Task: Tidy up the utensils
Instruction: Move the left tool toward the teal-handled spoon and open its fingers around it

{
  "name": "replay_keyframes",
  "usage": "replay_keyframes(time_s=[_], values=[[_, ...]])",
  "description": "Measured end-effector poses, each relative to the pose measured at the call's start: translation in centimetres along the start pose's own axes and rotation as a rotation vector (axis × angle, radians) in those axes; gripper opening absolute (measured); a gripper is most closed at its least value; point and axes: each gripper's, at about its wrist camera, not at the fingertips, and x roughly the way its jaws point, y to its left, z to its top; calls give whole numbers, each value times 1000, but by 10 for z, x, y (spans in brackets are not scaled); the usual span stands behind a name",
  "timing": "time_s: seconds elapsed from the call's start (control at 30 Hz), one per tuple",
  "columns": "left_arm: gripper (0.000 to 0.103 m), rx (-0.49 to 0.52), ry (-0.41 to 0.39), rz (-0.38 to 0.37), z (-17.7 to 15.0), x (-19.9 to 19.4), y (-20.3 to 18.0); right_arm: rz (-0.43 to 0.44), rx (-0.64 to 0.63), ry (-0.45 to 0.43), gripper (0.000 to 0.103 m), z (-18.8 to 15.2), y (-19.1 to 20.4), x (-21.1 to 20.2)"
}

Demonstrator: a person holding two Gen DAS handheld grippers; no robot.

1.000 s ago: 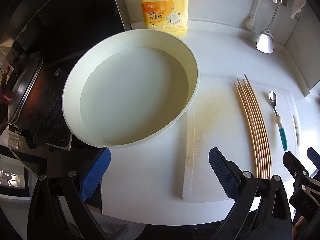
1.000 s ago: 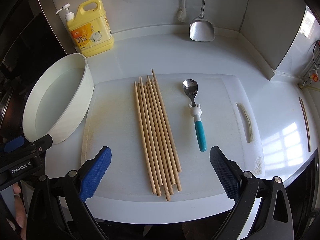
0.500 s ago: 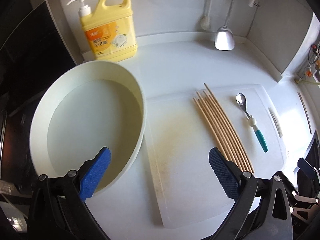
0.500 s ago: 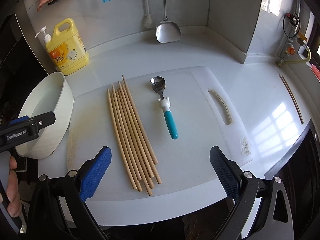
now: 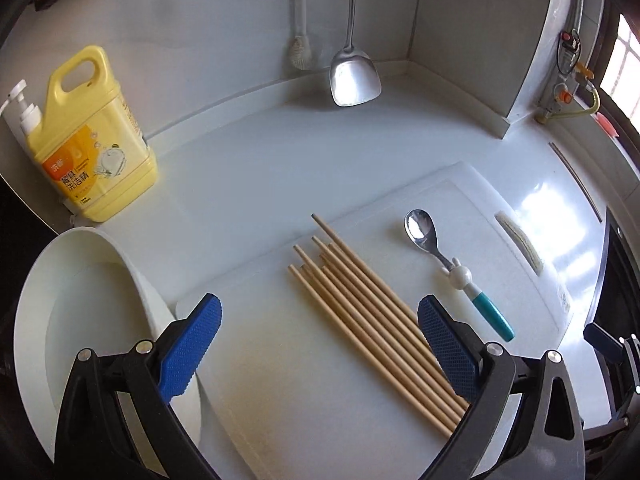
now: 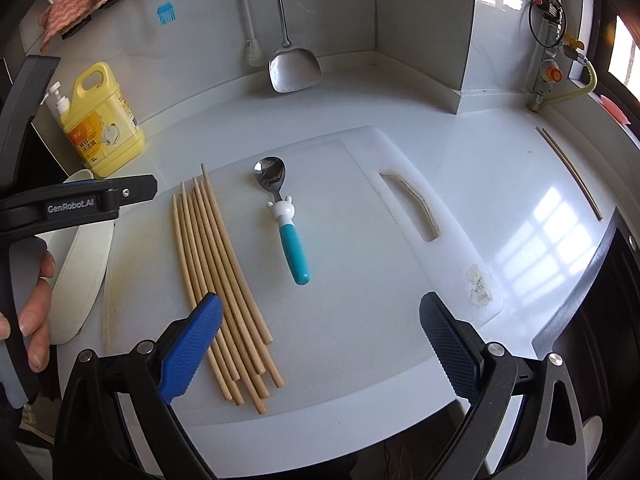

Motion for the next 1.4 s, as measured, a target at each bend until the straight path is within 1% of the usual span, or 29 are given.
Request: replay_keyframes(time_s=[0.17, 0.23, 0.33, 0.4, 0.53, 0.7, 0.77, 0.8, 0.87, 1.03, 1.17, 1.3, 1.4], values=[[97, -99, 22, 10, 11, 30, -7, 68, 11, -29, 94, 3, -11, 17], [97, -133, 29, 26, 14, 38, -9, 90, -10, -42, 94, 3, -11, 22], [97, -176, 34, 32, 16, 47, -14, 98, -62, -45, 94, 4, -12, 33], [97, -198, 44, 45, 20, 52, -17, 105, -66, -54, 94, 5, -15, 36], [97, -233, 45, 30, 30, 57, -25, 120, -64, -73, 94, 6, -19, 41], [97, -205, 72, 23, 43, 72, -36, 77, -65, -93, 94, 7, -15, 49], [97, -187, 92, 38, 46, 80, -40, 72, -56, -94, 94, 7, -13, 51], [97, -187, 85, 37, 47, 81, -40, 72, -64, -96, 94, 7, -10, 52], [97, -192, 74, 42, 49, 85, -40, 49, -101, -109, 94, 6, -5, 52], [97, -194, 102, 36, 52, 97, -43, 9, -200, -153, 94, 6, 4, 49], [97, -183, 108, 44, 52, 101, -46, 21, -255, -158, 94, 5, 5, 51], [97, -174, 112, 50, 51, 105, -46, 52, -279, -163, 94, 4, 5, 53], [97, -149, 106, 56, 51, 107, -46, 53, -291, -165, 93, 4, 1, 56]])
